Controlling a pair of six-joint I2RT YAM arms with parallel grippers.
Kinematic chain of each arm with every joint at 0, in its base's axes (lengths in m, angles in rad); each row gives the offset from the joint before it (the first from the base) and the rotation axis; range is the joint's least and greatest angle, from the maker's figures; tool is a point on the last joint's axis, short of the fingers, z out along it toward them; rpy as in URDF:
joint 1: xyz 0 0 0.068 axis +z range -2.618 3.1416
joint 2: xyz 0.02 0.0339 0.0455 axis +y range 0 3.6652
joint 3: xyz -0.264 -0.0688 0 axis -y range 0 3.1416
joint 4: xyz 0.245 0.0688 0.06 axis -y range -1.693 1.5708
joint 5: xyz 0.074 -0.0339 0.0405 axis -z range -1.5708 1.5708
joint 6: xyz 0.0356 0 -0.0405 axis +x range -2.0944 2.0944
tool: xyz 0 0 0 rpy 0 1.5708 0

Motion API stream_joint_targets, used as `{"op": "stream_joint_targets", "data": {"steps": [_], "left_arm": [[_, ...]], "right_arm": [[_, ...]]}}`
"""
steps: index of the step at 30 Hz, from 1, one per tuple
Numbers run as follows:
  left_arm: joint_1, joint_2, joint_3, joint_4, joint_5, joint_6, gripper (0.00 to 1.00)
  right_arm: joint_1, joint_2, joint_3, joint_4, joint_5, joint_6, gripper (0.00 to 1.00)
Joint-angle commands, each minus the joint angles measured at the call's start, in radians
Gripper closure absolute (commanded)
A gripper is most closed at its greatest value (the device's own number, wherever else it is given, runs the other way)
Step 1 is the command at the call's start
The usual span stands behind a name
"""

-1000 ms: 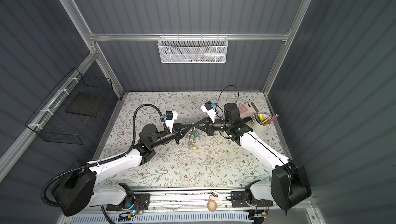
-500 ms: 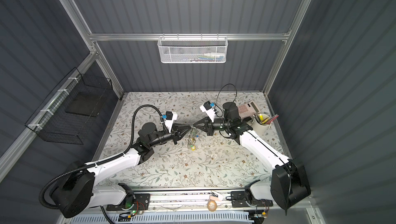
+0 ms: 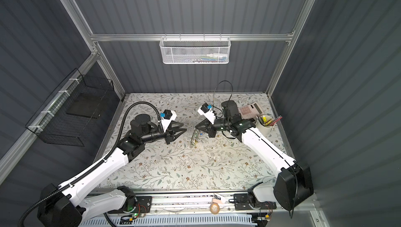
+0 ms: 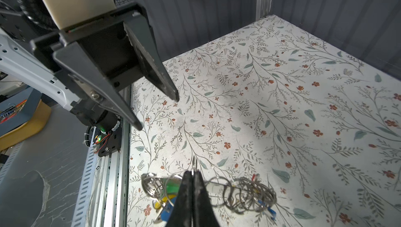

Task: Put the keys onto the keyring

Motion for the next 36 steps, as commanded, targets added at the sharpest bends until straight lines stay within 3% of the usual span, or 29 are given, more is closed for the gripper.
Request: {"op": "stream_joint_targets", "data": {"steps": [1, 5, 17, 21, 36], "left_arm": [[0.008, 0.039, 0.116, -0.278, 0.013, 0.222, 0.62], [0.008, 0.113, 0.227, -0.417, 0.086, 0.316, 0.64], [0.008, 0.260, 0.356, -0.513, 0.276, 0.374, 0.67], [0.008, 0.263, 0.338, -0.451, 0.283, 0.348, 0.67], [0.008, 0.322, 0.382, -0.494, 0.294, 0.371, 0.78]], "right_arm": [[0.020, 0.002, 0.059, -0.097, 0.018, -0.100, 1.00], [0.030, -0.008, 0.068, -0.138, 0.028, -0.119, 1.00], [0.031, -0.022, 0.062, -0.119, -0.023, -0.102, 1.00], [0.032, -0.017, 0.061, -0.112, -0.029, -0.094, 1.00], [0.031, -0.004, 0.060, -0.109, -0.056, -0.075, 1.00]]}}
